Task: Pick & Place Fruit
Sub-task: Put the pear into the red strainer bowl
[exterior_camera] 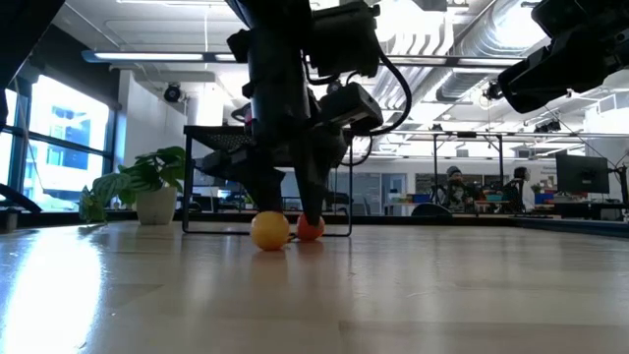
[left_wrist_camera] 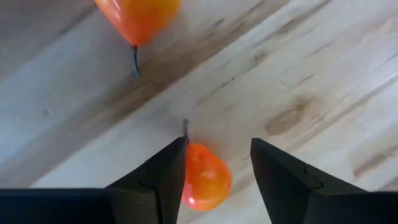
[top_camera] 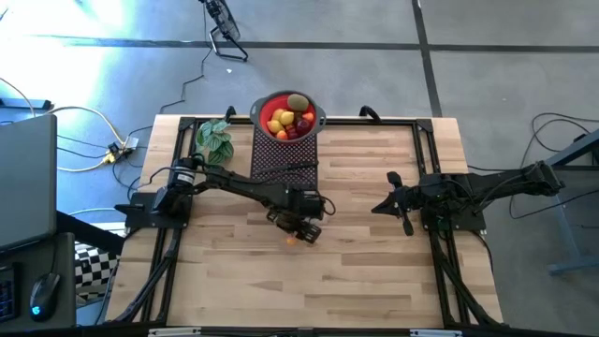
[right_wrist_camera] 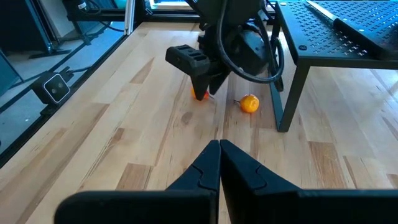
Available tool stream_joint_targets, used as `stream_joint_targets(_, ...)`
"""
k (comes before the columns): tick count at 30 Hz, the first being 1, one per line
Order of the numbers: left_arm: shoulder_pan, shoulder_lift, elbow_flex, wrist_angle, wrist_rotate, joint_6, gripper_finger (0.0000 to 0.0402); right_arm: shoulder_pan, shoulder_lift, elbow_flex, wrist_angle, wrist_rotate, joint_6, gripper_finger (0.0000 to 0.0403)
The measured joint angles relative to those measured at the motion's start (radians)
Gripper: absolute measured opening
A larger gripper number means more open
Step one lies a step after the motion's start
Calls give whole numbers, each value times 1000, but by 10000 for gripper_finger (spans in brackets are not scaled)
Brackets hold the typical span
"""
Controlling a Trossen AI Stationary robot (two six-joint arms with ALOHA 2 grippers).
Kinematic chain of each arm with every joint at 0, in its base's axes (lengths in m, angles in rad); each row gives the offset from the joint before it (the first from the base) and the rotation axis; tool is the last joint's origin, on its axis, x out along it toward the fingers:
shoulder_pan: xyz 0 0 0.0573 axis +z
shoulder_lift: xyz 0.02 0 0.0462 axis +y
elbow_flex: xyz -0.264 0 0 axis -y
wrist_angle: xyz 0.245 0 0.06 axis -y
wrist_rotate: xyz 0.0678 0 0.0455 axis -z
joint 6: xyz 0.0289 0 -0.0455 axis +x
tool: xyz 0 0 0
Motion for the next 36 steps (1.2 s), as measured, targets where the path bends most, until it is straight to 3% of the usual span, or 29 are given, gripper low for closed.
stream_joint_targets(6,0,0,0,0,60,-44,175,0,10,0,0,0,0,2)
stream_joint_targets(14,0,0,0,-21,13,-7,178,0,43,0,0,0,0,2)
stream_joint_targets(20,0,0,0,-23,-12,21,221,0,83,0,1,0,0,2)
stream_joint_targets(24,0,0,0,-44,48,58,242,0,98,0,21,-2,0,3)
stream_joint_targets(36,-27,0,0,-110,94,87,237,0,100,0,55,-3,-8,3)
